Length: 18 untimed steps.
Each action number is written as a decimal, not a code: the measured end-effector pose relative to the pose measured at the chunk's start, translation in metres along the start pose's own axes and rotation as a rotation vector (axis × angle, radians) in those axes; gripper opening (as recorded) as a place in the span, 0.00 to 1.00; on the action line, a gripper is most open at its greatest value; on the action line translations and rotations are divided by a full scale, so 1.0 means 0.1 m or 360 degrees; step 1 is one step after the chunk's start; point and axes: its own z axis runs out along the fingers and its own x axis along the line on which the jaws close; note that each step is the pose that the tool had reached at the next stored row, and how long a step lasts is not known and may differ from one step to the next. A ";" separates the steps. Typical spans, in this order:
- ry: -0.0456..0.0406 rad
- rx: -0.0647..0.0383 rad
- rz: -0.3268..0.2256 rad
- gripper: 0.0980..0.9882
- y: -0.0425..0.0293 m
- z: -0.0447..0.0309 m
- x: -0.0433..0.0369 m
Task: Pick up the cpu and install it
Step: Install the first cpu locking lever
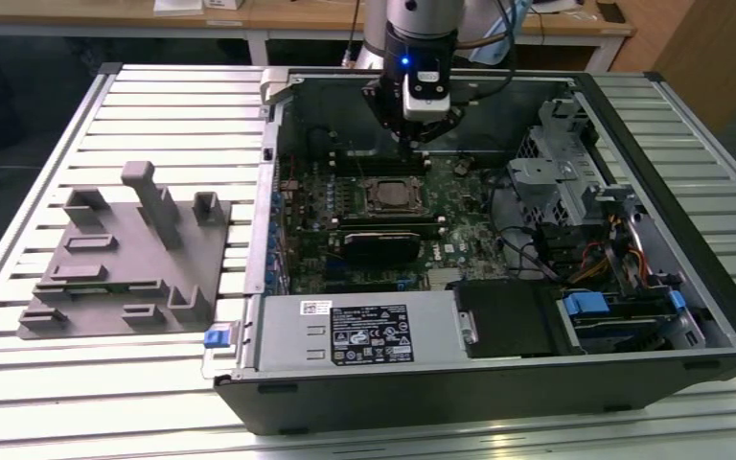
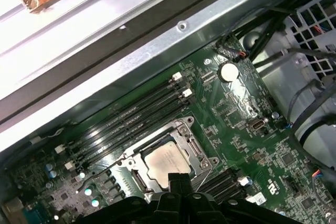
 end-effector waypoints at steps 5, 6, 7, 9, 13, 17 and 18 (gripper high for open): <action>0.0000 -0.0001 -0.0067 0.01 0.000 0.000 0.000; 0.0001 -0.0002 -0.0080 0.01 0.000 0.000 0.000; 0.0001 -0.0002 -0.0093 0.01 0.000 0.000 0.000; 0.0001 -0.0002 -0.0120 0.01 0.000 0.000 0.000; 0.0001 -0.0004 -0.0172 0.01 0.000 0.000 0.000; 0.0001 -0.0005 -0.0218 0.01 0.000 0.000 0.000; 0.0002 -0.0005 -0.0229 0.01 0.000 0.000 0.000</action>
